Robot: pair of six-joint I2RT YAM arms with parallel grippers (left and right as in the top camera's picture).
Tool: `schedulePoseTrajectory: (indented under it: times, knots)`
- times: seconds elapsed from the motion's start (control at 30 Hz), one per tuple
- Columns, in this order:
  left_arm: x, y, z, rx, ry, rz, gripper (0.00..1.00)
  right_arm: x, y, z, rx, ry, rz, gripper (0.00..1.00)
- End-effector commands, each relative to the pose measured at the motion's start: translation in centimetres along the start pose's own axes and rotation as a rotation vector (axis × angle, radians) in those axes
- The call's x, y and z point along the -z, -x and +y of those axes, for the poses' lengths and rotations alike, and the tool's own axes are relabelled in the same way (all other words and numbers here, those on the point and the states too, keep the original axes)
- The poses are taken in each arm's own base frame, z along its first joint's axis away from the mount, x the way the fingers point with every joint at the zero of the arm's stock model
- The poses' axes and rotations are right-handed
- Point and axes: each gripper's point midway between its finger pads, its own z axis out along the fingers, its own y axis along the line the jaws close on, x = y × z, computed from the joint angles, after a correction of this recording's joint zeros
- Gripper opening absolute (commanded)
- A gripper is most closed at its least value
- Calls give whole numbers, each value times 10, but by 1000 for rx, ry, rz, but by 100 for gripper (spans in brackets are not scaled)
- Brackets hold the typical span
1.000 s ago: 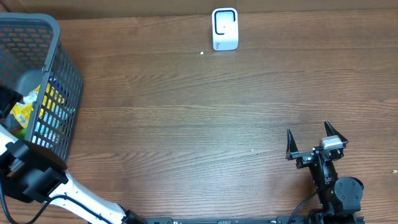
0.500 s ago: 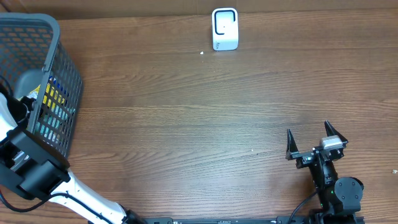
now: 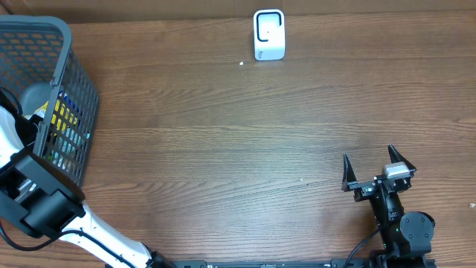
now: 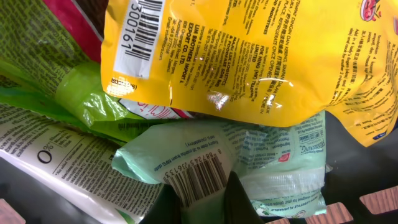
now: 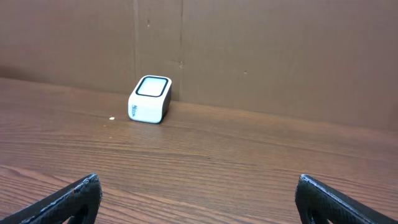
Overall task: Scan the item barcode
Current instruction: 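Grasp the mint-green wrapped packet in the basket with the left gripper, then carry the green packet to the table center and release it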
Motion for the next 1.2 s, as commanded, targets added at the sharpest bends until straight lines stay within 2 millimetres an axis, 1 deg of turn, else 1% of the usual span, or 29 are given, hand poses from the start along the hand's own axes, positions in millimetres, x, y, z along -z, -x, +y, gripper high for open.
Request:
schedulePoseTrajectory:
  times: [0.0, 0.07, 0.1, 0.13, 0.2, 0.23, 0.3, 0.37, 0.4, 0.47, 0.53, 0.57, 0.63, 0.7, 0.73, 0.8, 0.93, 0.97, 1.07, 1.13, 1.17]
  knots:
    - [33, 7, -3, -5, -34, -57, 4, 0, -1, 2, -3, 10, -6, 100]
    - [66, 15, -10, -4, -84, -120, 4, 0, -1, 2, -3, 10, -6, 100]
    - [88, 20, -12, -4, -111, -165, 4, 0, -1, 2, -3, 10, -6, 100]
    - [117, 25, -16, -6, -144, -223, 4, 0, -1, 2, -3, 10, -6, 100]
    - [163, 29, -18, -10, -185, -322, 4, 0, -1, 2, -3, 10, -6, 100]
    - [186, 29, -18, -12, -203, -371, 4, 0, -1, 2, -3, 10, -6, 100]
    - [242, 23, -15, -16, -239, -491, 4, 0, -1, 2, -3, 10, -6, 100]
    - [284, 11, -12, -20, -272, -579, 4, 0, -1, 2, -3, 10, -6, 100]
    - [303, 3, -9, -22, -287, -617, 4, 0, -1, 2, -3, 10, -6, 100]
    - [326, -12, -6, -34, -306, -664, 4, 0, -1, 2, -3, 10, -6, 100]
    - [340, -31, -6, -56, -323, -680, 4, 0, -1, 2, -3, 10, -6, 100]
    - [344, -43, -11, -85, -341, -669, 4, 0, -1, 2, -3, 10, -6, 100]
    - [343, -69, -32, -183, -402, -608, 4, 0, -1, 2, -3, 10, -6, 100]
    - [335, -100, -61, -288, -480, -502, 4, 0, -1, 2, -3, 10, -6, 100]
    - [329, -121, -83, -386, -519, -437, 4, 0, -1, 2, -3, 10, -6, 100]
    - [314, -151, -113, -530, -534, -353, 4, 0, -1, 2, -3, 10, -6, 100]
    - [272, -212, -173, -775, -524, -202, 4, 0, -1, 2, -3, 10, -6, 100]
    - [262, -225, -184, -824, -520, -175, 5, 0, -1, 2, -2, 10, -6, 100]
    - [221, -269, -222, -979, -504, -90, 4, 0, -1, 2, -3, 10, -6, 100]
    - [193, -295, -244, -1058, -496, -47, 4, 0, -1, 2, -2, 10, -6, 100]
    - [175, -309, -255, -1096, -487, -21, 4, 0, -1, 2, -3, 10, -6, 100]
